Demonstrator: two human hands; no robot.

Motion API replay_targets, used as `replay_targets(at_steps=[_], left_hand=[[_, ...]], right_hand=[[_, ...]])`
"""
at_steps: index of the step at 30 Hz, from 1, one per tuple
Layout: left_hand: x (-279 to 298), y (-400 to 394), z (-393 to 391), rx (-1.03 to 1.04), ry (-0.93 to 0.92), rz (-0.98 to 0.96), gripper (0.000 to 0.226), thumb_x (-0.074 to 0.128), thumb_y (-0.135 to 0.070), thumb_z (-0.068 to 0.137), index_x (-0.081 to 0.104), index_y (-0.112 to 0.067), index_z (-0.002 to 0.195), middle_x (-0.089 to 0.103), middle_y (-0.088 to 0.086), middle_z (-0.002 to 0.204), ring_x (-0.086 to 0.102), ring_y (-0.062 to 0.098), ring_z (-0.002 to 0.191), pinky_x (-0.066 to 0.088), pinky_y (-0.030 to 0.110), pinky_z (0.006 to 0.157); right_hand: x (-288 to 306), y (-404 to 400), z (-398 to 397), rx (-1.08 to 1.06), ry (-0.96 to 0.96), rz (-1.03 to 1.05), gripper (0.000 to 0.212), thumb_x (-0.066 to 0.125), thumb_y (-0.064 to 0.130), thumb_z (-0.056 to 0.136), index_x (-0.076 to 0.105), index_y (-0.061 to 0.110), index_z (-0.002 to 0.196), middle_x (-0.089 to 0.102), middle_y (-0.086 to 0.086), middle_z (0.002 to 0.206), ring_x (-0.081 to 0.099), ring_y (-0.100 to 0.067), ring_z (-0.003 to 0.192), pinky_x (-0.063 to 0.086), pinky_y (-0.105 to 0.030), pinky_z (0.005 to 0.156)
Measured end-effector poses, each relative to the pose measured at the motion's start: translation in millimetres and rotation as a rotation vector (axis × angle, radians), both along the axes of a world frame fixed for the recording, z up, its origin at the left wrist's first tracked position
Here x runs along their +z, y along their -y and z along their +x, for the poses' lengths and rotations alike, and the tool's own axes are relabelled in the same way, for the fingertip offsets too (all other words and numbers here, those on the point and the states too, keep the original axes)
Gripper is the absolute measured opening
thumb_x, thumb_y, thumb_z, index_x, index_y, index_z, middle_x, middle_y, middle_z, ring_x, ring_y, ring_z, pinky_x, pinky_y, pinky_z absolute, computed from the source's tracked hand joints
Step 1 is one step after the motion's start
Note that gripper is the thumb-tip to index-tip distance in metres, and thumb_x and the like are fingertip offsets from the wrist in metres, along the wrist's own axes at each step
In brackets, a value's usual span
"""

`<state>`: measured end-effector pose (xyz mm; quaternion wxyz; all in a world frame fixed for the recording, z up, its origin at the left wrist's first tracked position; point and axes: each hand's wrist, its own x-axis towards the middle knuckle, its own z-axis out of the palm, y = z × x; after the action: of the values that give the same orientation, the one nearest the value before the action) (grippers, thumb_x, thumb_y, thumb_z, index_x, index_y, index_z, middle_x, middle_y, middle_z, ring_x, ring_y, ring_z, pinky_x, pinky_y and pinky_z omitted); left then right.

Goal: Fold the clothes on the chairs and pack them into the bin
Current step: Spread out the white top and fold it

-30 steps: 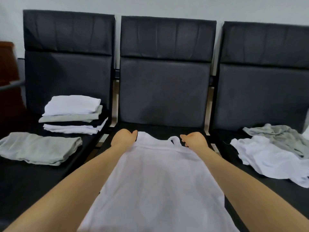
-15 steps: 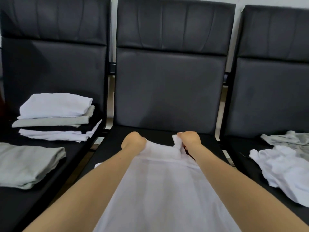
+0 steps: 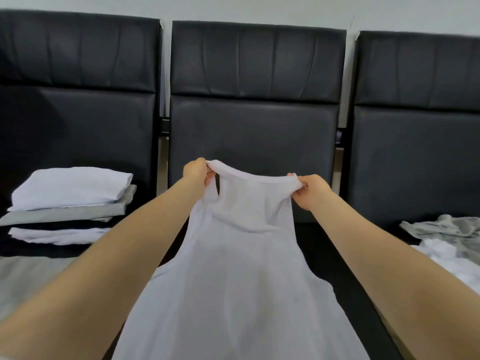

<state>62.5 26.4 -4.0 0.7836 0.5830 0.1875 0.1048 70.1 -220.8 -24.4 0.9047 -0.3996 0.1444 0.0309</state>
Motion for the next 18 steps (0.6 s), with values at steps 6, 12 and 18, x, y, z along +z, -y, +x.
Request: replay_targets(at_steps=[6,12,18], left_hand=[[-25.8,2.9,0.7,-0.058,0.005,-0.177,0.01,0.051,-0.008,0.093,0.058,-0.013,0.087,0.059,0.005,0.086,0.059,0.017,0.077,0.052,0.03,0.08],[-72.3,1.1,25.2,-0.044,-0.121,0.06,0.031,0.045,0.007,0.092,0.045,-0.014,0.07,0.047,0.005,0.075,0.047,0.016,0.064,0.046,0.027,0.07],[-112.4,-3.3,38.4,-0.109,-0.117,0.912,0.029,0.048,0.002,0.088,0.066,-0.012,0.105,0.067,0.01,0.094,0.064,0.026,0.085,0.052,0.032,0.081]], right_hand=[[-24.9,-9.4,2.8,-0.013,0.082,-0.191,0.043,0.054,0.001,0.094,0.047,0.001,0.136,0.056,-0.016,0.128,0.056,-0.024,0.116,0.046,-0.031,0.101],[-80.6,-9.4,19.8,0.072,0.03,-0.817,0.043,0.057,-0.001,0.089,0.044,0.015,0.127,0.052,-0.012,0.112,0.056,-0.026,0.103,0.05,-0.04,0.096],[-105.5,-7.2,25.9,0.076,0.137,-1.717,0.007,0.062,0.014,0.085,0.057,0.01,0.082,0.059,-0.007,0.08,0.051,-0.02,0.071,0.043,-0.033,0.06]])
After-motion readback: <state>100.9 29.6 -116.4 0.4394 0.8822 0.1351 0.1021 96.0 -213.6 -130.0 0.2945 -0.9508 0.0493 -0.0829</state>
